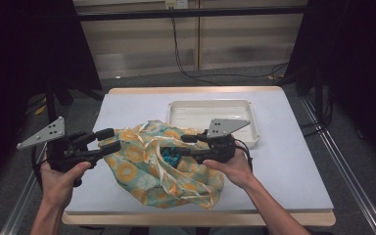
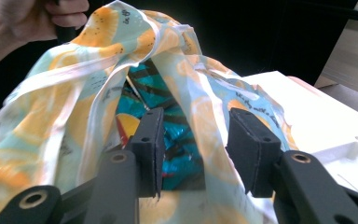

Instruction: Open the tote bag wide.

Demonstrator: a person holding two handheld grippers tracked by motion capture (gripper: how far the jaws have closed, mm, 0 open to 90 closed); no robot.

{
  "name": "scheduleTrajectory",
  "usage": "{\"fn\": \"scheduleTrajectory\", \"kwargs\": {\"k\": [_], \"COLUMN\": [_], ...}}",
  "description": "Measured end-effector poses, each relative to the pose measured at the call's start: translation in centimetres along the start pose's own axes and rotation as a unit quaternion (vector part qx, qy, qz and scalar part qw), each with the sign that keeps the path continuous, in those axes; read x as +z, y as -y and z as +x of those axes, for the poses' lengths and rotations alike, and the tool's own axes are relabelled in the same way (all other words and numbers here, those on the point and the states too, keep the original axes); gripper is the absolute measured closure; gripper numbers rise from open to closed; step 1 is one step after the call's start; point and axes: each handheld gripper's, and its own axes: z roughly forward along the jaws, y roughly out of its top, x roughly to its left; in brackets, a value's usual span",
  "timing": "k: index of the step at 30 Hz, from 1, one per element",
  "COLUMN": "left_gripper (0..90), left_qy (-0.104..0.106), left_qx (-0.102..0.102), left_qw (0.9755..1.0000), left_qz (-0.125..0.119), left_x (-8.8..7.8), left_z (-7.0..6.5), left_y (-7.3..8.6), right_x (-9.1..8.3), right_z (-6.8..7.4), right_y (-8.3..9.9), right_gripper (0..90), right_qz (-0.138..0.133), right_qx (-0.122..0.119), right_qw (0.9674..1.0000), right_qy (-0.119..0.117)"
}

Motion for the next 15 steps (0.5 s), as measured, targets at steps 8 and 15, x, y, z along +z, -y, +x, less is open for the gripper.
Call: {"fn": "scheduleTrajectory", "kwargs": {"k": [8,15], "left_gripper": [40.5,37.4], "left_qy": [0.042,0.03], "left_qx": [0.006,0.013], "left_qw": [0.9984,0.9957], "left_qz": [0.037,0.086], "left_x": [4.0,5.6], "left_z": [-0.6,-0.4], "left_y": [0.2,1.8], "right_x": [1.7,2.6], "right_z": [-0.6,-1.0], "right_y": [-0.7,-1.2], "right_gripper": [65.5,86.1], "right_qz": [0.002,0.001], "right_qx": [0.008,0.019], "right_qw": [1.0,0.9998], "right_qy": [-0.002,-0.001]}}
